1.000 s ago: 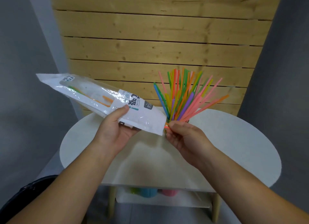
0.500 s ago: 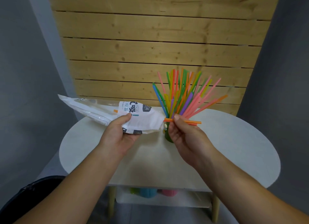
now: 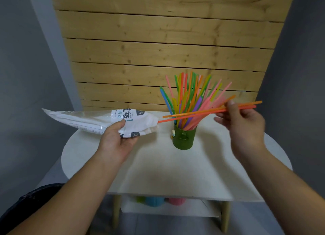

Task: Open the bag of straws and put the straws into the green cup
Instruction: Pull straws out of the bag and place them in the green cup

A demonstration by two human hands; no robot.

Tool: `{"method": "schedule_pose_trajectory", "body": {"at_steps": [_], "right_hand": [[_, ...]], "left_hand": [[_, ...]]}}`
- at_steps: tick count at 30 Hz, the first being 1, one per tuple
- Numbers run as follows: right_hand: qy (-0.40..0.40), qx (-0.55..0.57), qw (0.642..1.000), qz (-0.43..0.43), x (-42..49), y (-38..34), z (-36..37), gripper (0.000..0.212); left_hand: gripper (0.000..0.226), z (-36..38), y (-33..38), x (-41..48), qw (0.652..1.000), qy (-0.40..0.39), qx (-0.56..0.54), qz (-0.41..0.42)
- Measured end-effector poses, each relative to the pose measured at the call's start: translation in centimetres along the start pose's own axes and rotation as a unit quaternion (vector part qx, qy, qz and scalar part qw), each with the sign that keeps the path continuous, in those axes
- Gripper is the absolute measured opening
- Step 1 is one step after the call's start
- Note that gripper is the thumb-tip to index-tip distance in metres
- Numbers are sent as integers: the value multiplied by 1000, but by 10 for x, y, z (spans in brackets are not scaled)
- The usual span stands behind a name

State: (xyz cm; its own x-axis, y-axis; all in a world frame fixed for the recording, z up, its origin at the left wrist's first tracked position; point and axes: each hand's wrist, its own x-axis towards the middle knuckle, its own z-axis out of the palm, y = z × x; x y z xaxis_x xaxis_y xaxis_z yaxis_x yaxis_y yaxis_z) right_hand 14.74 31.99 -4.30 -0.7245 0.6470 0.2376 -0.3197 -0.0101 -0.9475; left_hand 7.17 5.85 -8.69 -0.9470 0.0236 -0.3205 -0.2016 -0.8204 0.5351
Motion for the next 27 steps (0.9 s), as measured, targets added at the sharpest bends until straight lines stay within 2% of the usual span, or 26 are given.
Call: {"method": "schedule_pose_trajectory", "body": {"at_steps": [4, 7, 12, 16, 22, 27], "right_hand": [[34, -90, 992, -76, 11, -5, -20, 22], [18, -142, 982, -120, 9, -8, -23, 19], [-23, -169, 969, -180, 5, -14, -20, 13], [-49, -196, 961, -187, 6, -13, -19, 10], [-17, -171, 965, -200, 15, -22, -23, 13], [-41, -198, 961, -187, 15, -19, -22, 17]], "left_hand": [[17, 2, -2, 0, 1000, -1, 6, -3], [17, 3, -5, -1, 1000, -4, 12, -5], [16, 7, -8, -4, 999, -11, 33, -2], [15, 7, -7, -4, 999, -11, 38, 2], [16, 5, -5, -4, 999, -18, 42, 9], [16, 6, -6, -4, 999, -19, 45, 9]]}}
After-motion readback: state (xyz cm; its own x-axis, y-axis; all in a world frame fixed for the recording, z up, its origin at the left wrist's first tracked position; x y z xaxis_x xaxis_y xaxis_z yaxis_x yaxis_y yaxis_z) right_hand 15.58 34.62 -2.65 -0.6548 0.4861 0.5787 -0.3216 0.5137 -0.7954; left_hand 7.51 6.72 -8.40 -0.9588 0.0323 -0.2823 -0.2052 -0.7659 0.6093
